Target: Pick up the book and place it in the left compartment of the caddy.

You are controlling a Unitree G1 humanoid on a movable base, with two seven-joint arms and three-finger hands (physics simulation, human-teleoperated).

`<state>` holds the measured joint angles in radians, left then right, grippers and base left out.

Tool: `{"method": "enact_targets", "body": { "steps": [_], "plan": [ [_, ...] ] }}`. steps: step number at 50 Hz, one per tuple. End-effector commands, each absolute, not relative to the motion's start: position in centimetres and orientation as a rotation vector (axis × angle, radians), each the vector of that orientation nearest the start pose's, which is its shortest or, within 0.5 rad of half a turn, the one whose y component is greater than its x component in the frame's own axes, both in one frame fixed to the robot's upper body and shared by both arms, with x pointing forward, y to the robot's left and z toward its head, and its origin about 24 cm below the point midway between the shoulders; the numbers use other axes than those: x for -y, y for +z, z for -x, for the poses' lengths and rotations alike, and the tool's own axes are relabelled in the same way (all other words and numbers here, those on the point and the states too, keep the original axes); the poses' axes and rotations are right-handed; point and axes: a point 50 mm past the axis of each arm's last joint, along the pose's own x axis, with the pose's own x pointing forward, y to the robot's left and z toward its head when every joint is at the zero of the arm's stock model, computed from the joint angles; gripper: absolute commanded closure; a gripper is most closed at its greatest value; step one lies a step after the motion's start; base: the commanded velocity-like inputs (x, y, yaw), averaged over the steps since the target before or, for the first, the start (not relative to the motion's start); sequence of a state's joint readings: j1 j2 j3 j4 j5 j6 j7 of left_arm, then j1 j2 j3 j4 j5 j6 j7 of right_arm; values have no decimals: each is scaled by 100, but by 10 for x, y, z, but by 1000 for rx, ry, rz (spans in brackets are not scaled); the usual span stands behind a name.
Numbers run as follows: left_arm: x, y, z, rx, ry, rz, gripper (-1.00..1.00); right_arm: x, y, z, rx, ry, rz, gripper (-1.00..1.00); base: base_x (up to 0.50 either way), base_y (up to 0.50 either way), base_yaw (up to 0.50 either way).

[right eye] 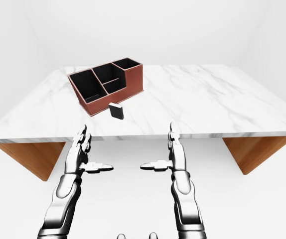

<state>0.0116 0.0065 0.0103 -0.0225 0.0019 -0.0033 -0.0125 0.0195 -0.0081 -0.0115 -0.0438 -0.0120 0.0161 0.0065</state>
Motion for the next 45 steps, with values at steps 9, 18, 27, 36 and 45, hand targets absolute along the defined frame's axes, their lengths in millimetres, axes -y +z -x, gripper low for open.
{"method": "enact_targets", "body": {
  "steps": [9, 18, 27, 36, 45],
  "plan": [
    [-158, 61, -239, 73, -7, -35, -100, 163, 58, -240, 35, -46, 119, -100, 0, 0, 0],
    [-164, 78, -230, 122, 17, -23, -100, 160, 71, -233, 72, -50, 203, -100, 0, 0, 0],
    [-181, 98, -221, 194, 67, -1, -100, 160, 80, -225, 109, -54, 188, -100, 0, 0, 0],
    [-204, 108, -221, 240, 140, 20, -100, 161, 82, -225, 133, -70, 166, -100, 0, 0, 0],
    [-223, 103, -218, 226, 198, 53, -100, 157, 85, -223, 141, -63, 160, -100, 0, 0, 0]
  ]
}}
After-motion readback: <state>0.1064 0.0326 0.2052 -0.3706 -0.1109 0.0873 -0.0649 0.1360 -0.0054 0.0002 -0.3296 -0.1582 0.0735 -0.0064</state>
